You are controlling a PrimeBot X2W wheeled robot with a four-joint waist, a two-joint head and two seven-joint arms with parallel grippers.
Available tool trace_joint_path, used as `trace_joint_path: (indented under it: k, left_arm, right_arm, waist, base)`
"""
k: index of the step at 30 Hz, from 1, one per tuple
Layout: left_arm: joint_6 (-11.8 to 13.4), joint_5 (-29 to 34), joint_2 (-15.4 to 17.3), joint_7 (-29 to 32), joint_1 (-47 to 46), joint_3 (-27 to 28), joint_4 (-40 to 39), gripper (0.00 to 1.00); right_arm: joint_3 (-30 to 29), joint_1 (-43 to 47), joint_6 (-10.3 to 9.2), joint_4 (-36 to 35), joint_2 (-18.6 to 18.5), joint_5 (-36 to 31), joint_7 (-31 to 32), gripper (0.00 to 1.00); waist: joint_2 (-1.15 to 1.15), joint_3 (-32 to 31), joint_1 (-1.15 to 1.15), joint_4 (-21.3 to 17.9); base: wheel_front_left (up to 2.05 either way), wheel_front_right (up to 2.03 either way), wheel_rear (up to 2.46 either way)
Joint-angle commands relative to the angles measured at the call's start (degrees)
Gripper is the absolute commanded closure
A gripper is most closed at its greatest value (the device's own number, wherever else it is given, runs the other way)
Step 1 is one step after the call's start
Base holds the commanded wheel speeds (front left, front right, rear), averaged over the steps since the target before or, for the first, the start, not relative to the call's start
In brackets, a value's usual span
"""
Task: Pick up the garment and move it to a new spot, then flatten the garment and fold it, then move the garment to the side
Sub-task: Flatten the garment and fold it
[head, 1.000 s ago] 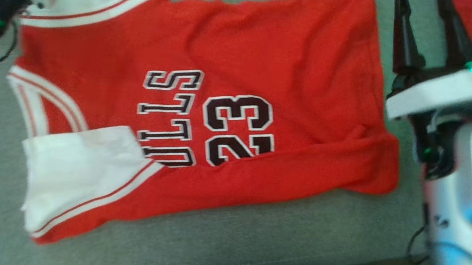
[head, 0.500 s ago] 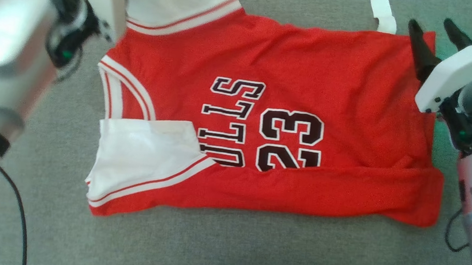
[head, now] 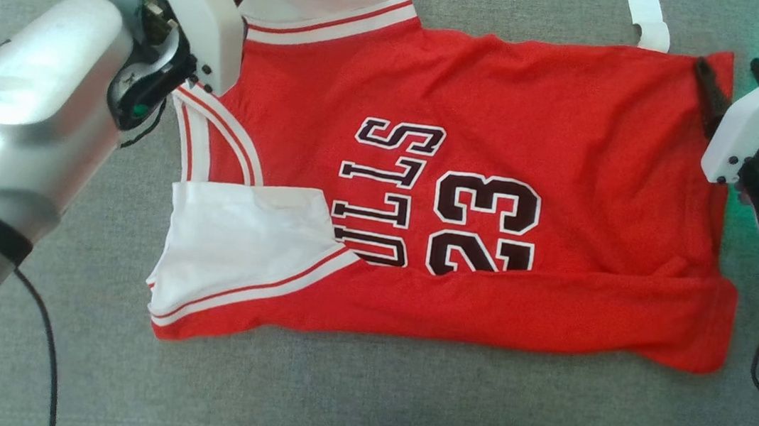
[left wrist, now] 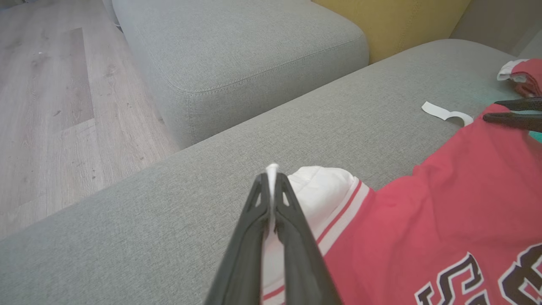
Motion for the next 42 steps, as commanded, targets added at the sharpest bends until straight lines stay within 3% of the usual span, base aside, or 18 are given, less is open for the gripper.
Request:
trace_joint_path:
  k: [1, 4, 5, 6, 16, 28, 35, 42]
  left_arm:
    - [0.1, -0.4, 2.5, 0.1, -3.5, 1.8, -1.3, 1.00]
    - [0.1, -0.7, 2.6, 0.0, -3.8, 1.8, -1.0, 1.00]
    - [0.1, -0.7, 2.6, 0.0, -3.8, 1.8, -0.8, 1.00]
    - [0.1, -0.8, 2.6, -0.1, -3.8, 1.9, -0.6, 1.00]
    - [2.0, -1.3, 3.5, -2.9, -5.1, 3.7, 2.9, 1.00]
    - [5.6, 1.0, 2.3, -10.8, -11.1, 6.2, 10.2, 1.00]
    - [3.6, 1.4, 1.0, -12.2, -8.9, 5.5, 11.9, 1.00]
    - [2.1, 2.1, 3.3, -12.6, -2.8, 3.6, 8.2, 1.00]
  right_arm:
    - [1.1, -1.8, -0.05, -0.5, -0.6, -0.3, -0.8, 0.00]
    - [2.2, -2.6, -0.05, 1.4, -0.5, 0.2, -1.1, 0.00]
    - [2.7, -2.9, -0.05, 2.0, -0.4, 0.5, -1.0, 0.53]
    - [3.4, -3.1, -0.05, 2.4, -0.5, 0.7, -1.1, 1.00]
    - [6.6, -5.9, -0.05, 4.3, -2.2, 3.5, -5.2, 1.00]
    - [8.6, -11.0, -0.05, 5.0, -2.4, 4.5, -18.7, 1.00]
    - [10.9, -9.7, -0.05, 7.0, -2.4, 6.9, -22.2, 1.00]
    - [13.9, -3.5, -0.05, 5.3, -4.0, 12.7, -23.9, 1.00]
  waist:
    - [0.00, 0.1, 0.00, 0.0]
    - [0.00, 0.3, 0.00, 0.1]
    - [0.00, 0.3, 0.00, 0.1]
    - [0.00, 0.3, 0.00, 0.1]
    - [0.00, 0.4, 0.00, 0.0]
    - [0.00, 1.1, 0.00, -0.4]
    - [0.00, -1.1, 0.00, 0.3]
    - [0.00, -5.5, 0.00, 1.5]
  base:
    - [0.00, 0.00, 0.00]
    - [0.00, 0.00, 0.00]
    - [0.00, 0.00, 0.00]
    - [0.00, 0.00, 0.00]
    - [0.00, 0.00, 0.00]
    - [0.00, 0.00, 0.00]
    - [0.00, 0.00, 0.00]
    - [0.00, 0.00, 0.00]
